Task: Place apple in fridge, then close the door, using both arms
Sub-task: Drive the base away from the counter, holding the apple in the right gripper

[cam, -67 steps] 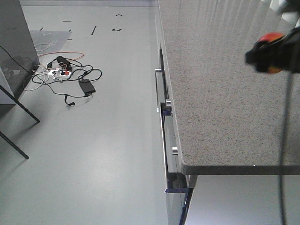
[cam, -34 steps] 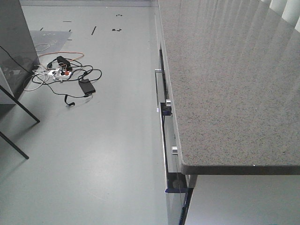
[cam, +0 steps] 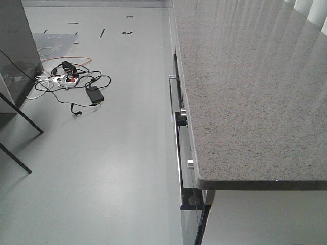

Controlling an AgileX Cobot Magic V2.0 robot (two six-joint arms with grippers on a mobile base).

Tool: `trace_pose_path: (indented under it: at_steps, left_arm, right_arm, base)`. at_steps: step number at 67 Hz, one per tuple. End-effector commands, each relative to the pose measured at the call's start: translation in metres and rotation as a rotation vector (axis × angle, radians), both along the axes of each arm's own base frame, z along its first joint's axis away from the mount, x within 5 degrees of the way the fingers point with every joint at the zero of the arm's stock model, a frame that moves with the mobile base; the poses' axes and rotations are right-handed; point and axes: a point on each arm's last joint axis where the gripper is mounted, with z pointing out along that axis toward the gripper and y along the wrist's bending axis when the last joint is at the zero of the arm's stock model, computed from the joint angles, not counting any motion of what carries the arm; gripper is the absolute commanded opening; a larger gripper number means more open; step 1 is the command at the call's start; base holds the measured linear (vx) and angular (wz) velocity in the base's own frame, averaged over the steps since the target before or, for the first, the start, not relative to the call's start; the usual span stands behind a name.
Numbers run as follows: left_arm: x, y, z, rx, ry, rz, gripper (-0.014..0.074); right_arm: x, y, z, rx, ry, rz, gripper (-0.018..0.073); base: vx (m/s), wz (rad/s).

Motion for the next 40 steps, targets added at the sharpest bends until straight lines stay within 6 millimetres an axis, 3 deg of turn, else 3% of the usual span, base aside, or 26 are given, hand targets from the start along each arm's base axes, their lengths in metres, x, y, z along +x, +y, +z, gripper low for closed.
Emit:
trace_pose_path:
  at_steps: [1,40]
  left_arm:
    - [0.0001,-0.0015,0.0018,0.003,-0.069,-0.018,-0.0008]
    - [0.0001,-0.0015,0.0018,0.003,-0.069,-0.018,-0.0008]
  right_arm:
    - [0.0024,-0.0004,0.0128,0.004,-0.091,-0.006,0.015]
    - [0.0024,-0.0004,0.0128,0.004,-0.091,-0.006,0.015]
  base:
    - [0.0,0.0]
    - [0.0,0.0]
